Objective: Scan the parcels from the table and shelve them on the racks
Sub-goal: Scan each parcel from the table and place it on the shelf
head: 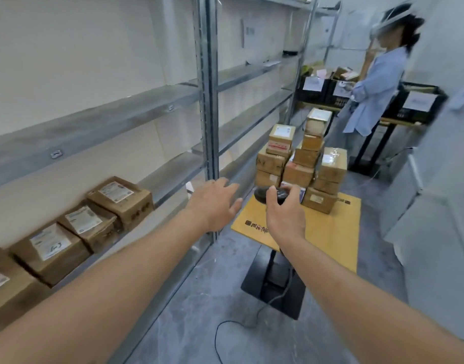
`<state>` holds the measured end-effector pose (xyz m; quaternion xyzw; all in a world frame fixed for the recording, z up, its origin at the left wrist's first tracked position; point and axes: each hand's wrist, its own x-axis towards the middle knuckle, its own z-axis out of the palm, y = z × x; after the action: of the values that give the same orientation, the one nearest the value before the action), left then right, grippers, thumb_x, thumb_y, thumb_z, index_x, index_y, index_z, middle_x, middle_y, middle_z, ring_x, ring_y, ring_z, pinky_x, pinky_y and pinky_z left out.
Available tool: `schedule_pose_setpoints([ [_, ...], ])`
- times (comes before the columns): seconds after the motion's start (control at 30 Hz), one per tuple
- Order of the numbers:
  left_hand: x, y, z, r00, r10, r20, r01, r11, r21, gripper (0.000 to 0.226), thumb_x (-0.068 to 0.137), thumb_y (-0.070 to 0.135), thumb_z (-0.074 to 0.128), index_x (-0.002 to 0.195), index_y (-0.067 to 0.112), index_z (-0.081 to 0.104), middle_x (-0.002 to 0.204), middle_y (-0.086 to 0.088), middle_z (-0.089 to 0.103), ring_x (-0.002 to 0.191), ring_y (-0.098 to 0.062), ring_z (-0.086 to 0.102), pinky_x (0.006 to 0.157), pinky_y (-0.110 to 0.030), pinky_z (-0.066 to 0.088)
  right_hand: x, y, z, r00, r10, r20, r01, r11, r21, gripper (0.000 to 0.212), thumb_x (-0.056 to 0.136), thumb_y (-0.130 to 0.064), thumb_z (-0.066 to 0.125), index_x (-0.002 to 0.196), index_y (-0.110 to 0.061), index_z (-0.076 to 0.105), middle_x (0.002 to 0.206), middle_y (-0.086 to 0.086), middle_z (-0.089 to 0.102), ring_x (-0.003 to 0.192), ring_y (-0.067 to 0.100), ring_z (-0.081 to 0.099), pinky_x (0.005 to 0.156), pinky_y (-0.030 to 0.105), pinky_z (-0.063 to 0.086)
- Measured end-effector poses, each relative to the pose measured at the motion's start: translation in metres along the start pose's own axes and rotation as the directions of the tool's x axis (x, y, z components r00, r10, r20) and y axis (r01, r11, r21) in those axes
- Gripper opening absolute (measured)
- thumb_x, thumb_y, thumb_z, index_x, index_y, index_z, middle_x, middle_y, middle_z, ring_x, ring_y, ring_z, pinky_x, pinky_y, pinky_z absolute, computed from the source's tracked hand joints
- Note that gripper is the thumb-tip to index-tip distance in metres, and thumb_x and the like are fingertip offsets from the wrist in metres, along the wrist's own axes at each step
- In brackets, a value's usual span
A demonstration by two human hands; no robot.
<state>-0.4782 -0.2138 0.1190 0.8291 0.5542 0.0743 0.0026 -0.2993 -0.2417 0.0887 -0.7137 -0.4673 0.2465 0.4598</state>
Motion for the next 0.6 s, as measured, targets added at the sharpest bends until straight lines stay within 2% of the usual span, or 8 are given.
schedule_pose_setpoints([
  [0.07, 0.028, 0.018, 0.006, 0.999, 0.046, 0.002, -0.046, 0.999, -0.009, 0.051, 0.107, 0.050, 0.039, 0.146, 0.020, 0.052, 0.143, -0.008, 0.054, 0.129, -0.032, 0.054, 0.105, -0.048, 0.047, 0.018, 0.011, -0.018, 0.998, 0.024, -0.061, -0.024, 1.000, 0.002, 0.033, 0.106, -0.052, 0.045, 0.127, -0.026, 0.047, 0.091, -0.010, 0.061, 0.085, 0.023, 0.062, 0.075, 0.039, 0.046],
  [0.13, 0.057, 0.034, 0.014, 0.996, 0.092, 0.001, -0.092, 0.996, -0.009, 0.050, 0.107, 0.050, 0.039, 0.145, 0.021, 0.051, 0.142, -0.009, 0.055, 0.129, -0.033, 0.054, 0.104, -0.048, 0.048, 0.038, 0.021, -0.031, 0.992, 0.044, -0.114, -0.045, 0.999, -0.005, 0.029, 0.107, -0.050, 0.046, 0.124, -0.026, 0.047, 0.088, -0.014, 0.058, 0.083, 0.021, 0.060, 0.075, 0.040, 0.046],
  [0.27, 0.116, 0.062, 0.035, 0.985, 0.174, 0.016, -0.173, 0.984, -0.050, 0.049, 0.106, 0.049, 0.041, 0.144, 0.021, 0.053, 0.141, -0.009, 0.056, 0.129, -0.033, 0.053, 0.104, -0.049, 0.047, 0.082, 0.042, -0.049, 0.974, 0.084, -0.211, -0.089, 0.996, -0.013, 0.028, 0.107, -0.050, 0.047, 0.123, -0.027, 0.046, 0.091, -0.013, 0.059, 0.079, 0.013, 0.059, 0.073, 0.039, 0.048],
  [0.4, 0.180, 0.081, 0.060, 0.961, 0.276, 0.023, -0.272, 0.957, -0.099, 0.043, 0.105, 0.047, 0.043, 0.138, 0.023, 0.056, 0.130, -0.005, 0.060, 0.122, -0.031, 0.056, 0.098, -0.044, 0.049, 0.129, 0.063, -0.060, 0.944, 0.125, -0.304, -0.135, 0.991, -0.011, 0.031, 0.106, -0.051, 0.047, 0.125, -0.026, 0.047, 0.099, -0.010, 0.060, 0.084, 0.013, 0.060, 0.072, 0.038, 0.046],
  [0.47, 0.212, 0.088, 0.068, 0.949, 0.312, 0.045, -0.305, 0.945, -0.114, 0.044, 0.106, 0.047, 0.043, 0.141, 0.023, 0.055, 0.133, -0.006, 0.060, 0.123, -0.032, 0.055, 0.098, -0.045, 0.049, 0.153, 0.071, -0.064, 0.929, 0.157, -0.334, -0.172, 0.985, -0.018, 0.031, 0.106, -0.051, 0.046, 0.124, -0.026, 0.047, 0.097, -0.011, 0.060, 0.082, 0.009, 0.057, 0.072, 0.039, 0.046],
  [0.6, 0.270, 0.102, 0.079, 0.921, 0.381, 0.085, -0.369, 0.920, -0.131, 0.048, 0.106, 0.047, 0.042, 0.148, 0.023, 0.051, 0.144, -0.007, 0.055, 0.129, -0.032, 0.052, 0.104, -0.046, 0.048, 0.204, 0.081, -0.070, 0.892, 0.205, -0.404, -0.227, 0.974, -0.007, 0.031, 0.104, -0.054, 0.046, 0.122, -0.028, 0.047, 0.098, -0.008, 0.064, 0.084, 0.012, 0.060, 0.074, 0.041, 0.050],
])
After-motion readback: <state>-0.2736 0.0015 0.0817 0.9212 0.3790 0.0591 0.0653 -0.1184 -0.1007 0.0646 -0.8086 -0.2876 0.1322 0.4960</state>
